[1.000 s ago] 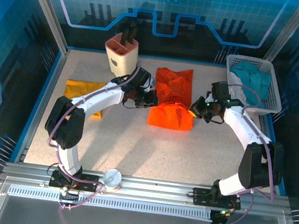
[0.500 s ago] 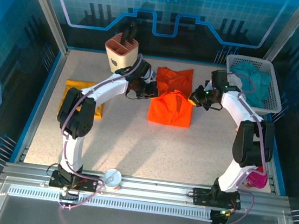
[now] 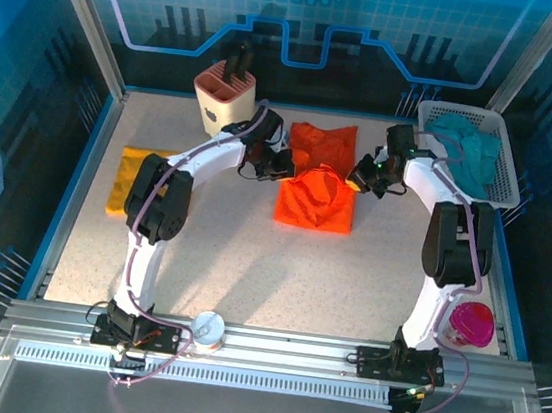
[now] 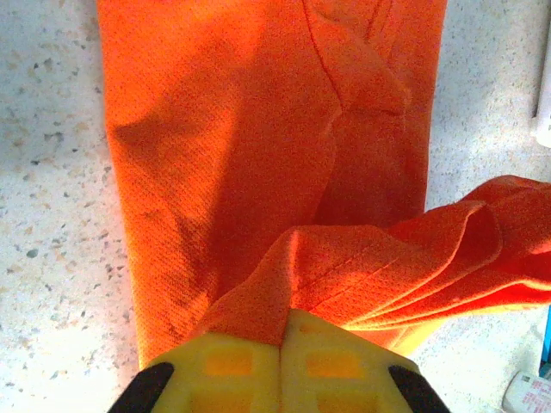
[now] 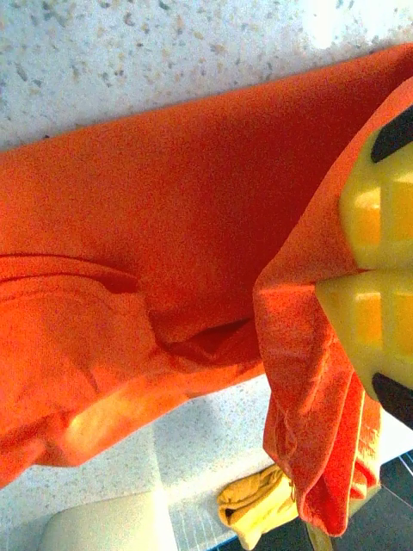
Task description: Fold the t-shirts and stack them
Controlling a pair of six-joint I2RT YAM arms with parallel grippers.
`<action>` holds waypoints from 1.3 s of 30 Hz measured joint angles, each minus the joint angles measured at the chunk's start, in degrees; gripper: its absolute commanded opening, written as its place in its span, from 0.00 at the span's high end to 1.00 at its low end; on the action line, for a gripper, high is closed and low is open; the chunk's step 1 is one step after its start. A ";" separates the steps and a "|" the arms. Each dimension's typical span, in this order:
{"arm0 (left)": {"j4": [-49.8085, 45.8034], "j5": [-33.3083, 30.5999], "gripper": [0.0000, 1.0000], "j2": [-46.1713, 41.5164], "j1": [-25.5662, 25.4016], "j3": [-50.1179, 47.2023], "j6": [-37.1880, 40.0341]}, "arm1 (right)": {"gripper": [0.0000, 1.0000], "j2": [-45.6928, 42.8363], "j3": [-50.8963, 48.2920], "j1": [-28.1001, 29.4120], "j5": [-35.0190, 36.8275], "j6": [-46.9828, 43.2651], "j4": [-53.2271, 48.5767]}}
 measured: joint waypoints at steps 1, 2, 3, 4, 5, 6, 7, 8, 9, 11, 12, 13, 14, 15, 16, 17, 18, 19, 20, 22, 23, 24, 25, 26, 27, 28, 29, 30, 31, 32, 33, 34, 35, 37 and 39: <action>0.02 0.00 0.85 0.42 0.02 0.55 0.00 | 0.94 0.52 0.33 -0.11 -0.02 -0.04 -0.09; 0.02 -0.02 0.76 0.81 0.11 1.05 0.13 | 0.86 1.01 0.59 -0.13 -0.02 -0.04 -0.09; 0.02 0.00 0.65 1.22 0.17 1.53 0.22 | 0.79 1.49 0.81 -0.15 -0.04 -0.13 -0.09; 0.02 -0.02 0.60 1.81 0.31 2.12 0.28 | 0.69 2.19 1.27 -0.24 -0.20 -0.09 -0.13; 0.00 -0.04 0.55 2.34 0.46 2.69 0.42 | 0.62 3.13 1.95 -0.35 -0.31 -0.15 -0.15; 0.02 -0.07 0.51 2.91 0.68 3.19 0.46 | 0.54 4.00 2.75 -0.39 -0.26 -0.42 -0.26; -0.04 -0.09 0.45 3.48 0.94 3.72 0.61 | 0.47 5.05 3.85 -0.46 -0.28 -0.72 -0.24; -0.37 -0.07 0.40 4.20 1.33 4.59 1.09 | 0.40 6.16 5.27 -0.50 -0.26 -1.03 -0.44; -0.81 -0.04 0.40 4.92 1.64 5.55 1.07 | 0.32 7.04 6.45 -0.52 -0.26 -1.40 -0.39; -1.90 -0.02 0.39 6.54 2.58 8.22 1.25 | 0.23 8.22 8.63 -0.61 -0.28 -1.68 -0.39; -2.16 -0.04 0.39 6.71 2.93 8.74 1.29 | 0.19 8.28 9.22 -0.68 -0.35 -2.12 -0.39; -2.56 -0.07 0.38 6.60 3.34 8.90 1.49 | 0.16 8.20 9.68 -0.74 -0.50 -2.19 -0.26; -2.86 -0.07 0.37 6.27 3.67 8.87 1.62 | 0.12 7.87 9.75 -0.74 -0.72 -2.25 0.26; -3.04 -0.07 0.37 5.90 3.89 8.81 1.64 | 0.11 7.52 9.64 -0.72 -0.92 -2.51 0.42; -2.99 -0.07 0.36 5.03 4.04 8.17 1.64 | 0.08 6.75 8.85 -0.72 -1.20 -2.64 1.01; -2.86 -0.02 0.36 3.78 4.07 6.95 1.64 | 0.06 5.73 7.67 -0.72 -1.46 -2.78 1.55; -2.75 0.00 0.36 2.01 4.00 5.27 1.62 | 0.04 4.13 5.79 -0.68 -1.77 -2.78 2.16; -2.82 0.02 0.37 0.04 3.82 3.39 1.57 | 0.03 2.03 3.52 -0.61 -1.97 -2.64 2.56; -2.51 0.15 0.37 -1.95 3.61 1.53 1.42 | 0.02 0.24 1.57 -0.50 -2.29 -2.56 3.08; -1.62 0.81 0.38 -6.38 2.80 -2.67 0.92 | 0.02 -4.20 -2.93 0.00 -3.45 -2.10 4.48; -0.92 1.11 0.39 -8.11 2.36 -4.44 0.59 | 0.04 -6.03 -4.81 0.33 -3.89 -1.70 5.20; 0.04 1.57 0.41 -10.08 1.68 -6.58 -0.11 | 0.09 -8.00 -6.88 0.72 -4.42 -1.22 6.27; 1.27 2.08 0.42 -11.85 0.90 -8.74 -0.81 | 0.16 -9.94 -9.16 1.22 -4.94 -0.57 7.52; 2.32 2.49 0.44 -12.98 0.20 -10.38 -1.55 | 0.21 -11.56 -11.28 1.64 -5.35 0.24 8.92; 3.61 2.91 0.46 -13.99 -0.72 -12.04 -2.32 | 0.26 -13.16 -13.68 2.12 -5.95 0.98 10.19; 4.76 3.23 0.49 -14.56 -1.66 -13.49 -3.21 | 0.30 -14.34 -15.82 2.58 -6.40 1.75 11.72; 6.01 3.52 0.52 -14.82 -2.49 -14.69 -3.85 | 0.33 -15.02 -17.49 2.93 -6.73 2.54 12.79; 7.19 3.69 0.54 -14.82 -3.30 -15.78 -4.63 | 0.35 -15.39 -19.34 3.32 -7.19 3.26 14.16; 8.46 3.87 0.56 -14.80 -4.22 -16.98 -5.49 | 0.38 -15.39 -20.81 3.58 -7.56 3.98 15.43; 9.33 4.04 0.57 -14.69 -4.94 -17.90 -6.27 | 0.40 -15.34 -22.10 3.80 -7.72 4.61 16.59; 10.32 4.13 0.57 -14.58 -5.57 -18.71 -7.06 | 0.41 -15.26 -23.74 4.09 -7.85 5.29 18.05; 11.56 4.26 0.57 -14.36 -6.23 -19.41 -7.91 | 0.42 -15.10 -25.07 4.28 -7.96 5.95 19.34; 12.81 4.42 0.58 -13.99 -6.71 -19.89 -8.35 | 0.42 -14.82 -26.12 4.55 -7.98 6.62 20.72; 15.54 4.48 0.59 -12.59 -7.52 -20.55 -9.46 | 0.44 -13.57 -28.00 5.16 -8.20 8.11 24.50; 17.66 4.50 0.60 -10.56 -7.89 -20.72 -10.05 | 0.45 -11.45 -28.98 5.79 -8.61 9.38 28.00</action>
